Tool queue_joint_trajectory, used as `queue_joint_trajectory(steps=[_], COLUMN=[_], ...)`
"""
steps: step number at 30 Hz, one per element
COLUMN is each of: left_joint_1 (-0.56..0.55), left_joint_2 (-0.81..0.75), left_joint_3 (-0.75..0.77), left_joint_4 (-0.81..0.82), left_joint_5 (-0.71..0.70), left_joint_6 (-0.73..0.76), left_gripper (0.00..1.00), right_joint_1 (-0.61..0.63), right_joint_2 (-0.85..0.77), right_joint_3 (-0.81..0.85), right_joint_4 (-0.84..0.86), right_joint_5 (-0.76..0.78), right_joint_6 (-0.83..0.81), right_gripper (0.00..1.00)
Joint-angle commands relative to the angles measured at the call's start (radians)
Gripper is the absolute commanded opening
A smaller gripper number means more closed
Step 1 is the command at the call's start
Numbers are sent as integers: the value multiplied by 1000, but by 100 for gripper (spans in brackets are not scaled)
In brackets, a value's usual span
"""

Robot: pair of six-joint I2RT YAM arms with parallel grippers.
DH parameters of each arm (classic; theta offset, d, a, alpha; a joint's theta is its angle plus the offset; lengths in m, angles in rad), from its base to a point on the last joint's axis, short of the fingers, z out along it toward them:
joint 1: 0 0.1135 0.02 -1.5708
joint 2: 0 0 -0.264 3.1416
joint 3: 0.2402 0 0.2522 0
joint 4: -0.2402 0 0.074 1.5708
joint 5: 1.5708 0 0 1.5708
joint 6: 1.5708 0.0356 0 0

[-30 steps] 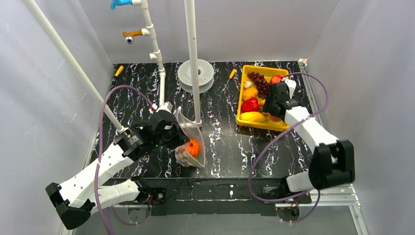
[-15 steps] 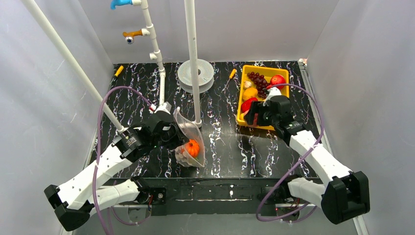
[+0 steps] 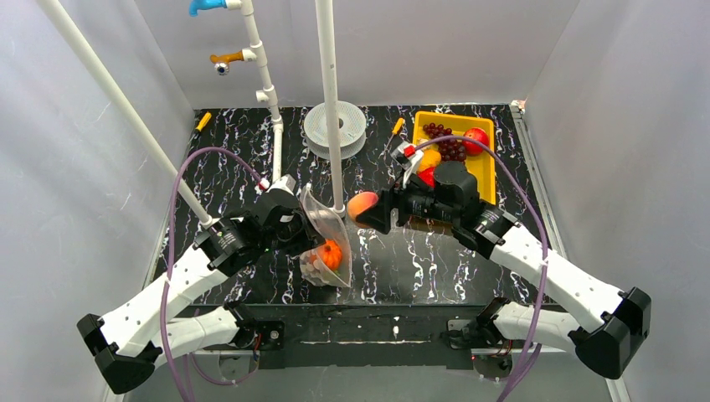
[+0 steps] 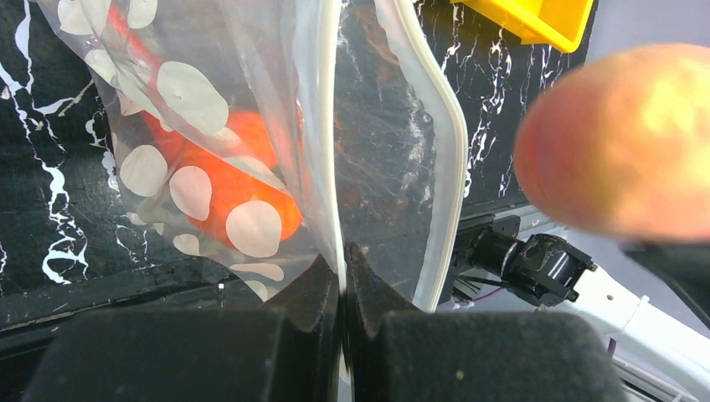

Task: Place the food in the zip-top bag and seal the zipper
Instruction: Place the fake fruit in the zipper food storage bag.

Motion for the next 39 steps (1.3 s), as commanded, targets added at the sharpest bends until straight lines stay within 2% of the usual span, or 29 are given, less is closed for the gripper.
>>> queue_joint_trajectory(steps=[1, 11, 14, 18, 20, 21, 24, 29, 32, 39], left_joint_1=[5, 6, 6, 4, 5, 6, 5, 5, 6, 4], left_joint_2=[0, -18, -24, -21, -20, -23, -22, -18, -22, -42], left_joint_3=[34, 28, 22, 21, 26, 25, 15, 17, 16, 15], left_joint_4=[0, -1, 7, 17, 18, 19, 22, 32, 33, 26], left_joint_5=[24, 57, 69, 86, 84, 83, 90, 100, 100, 100], left_joint_6=[13, 19, 18, 21, 24, 23, 23, 23, 24, 28], left_gripper=[0, 0, 0, 0, 0, 0, 0, 0, 0, 0], right_joint_1=[69, 187, 215, 280, 289, 290, 291, 291, 291, 291], right_joint_2=[39, 199, 227, 306, 313, 305, 301, 291, 305, 323], right_joint_3=[97, 205, 213, 320, 327, 316, 315, 307, 315, 353], right_joint_4=[136, 118, 81, -157, -204, -201, -198, -68, -12, -42], right_joint_5=[-118, -117, -64, 329, 479, 506, 530, 365, 314, 298], right_joint_6=[57, 46, 38, -38, -22, -17, -7, 36, 57, 64], right_gripper=[34, 35, 35, 36, 36, 37, 40, 50, 61, 86])
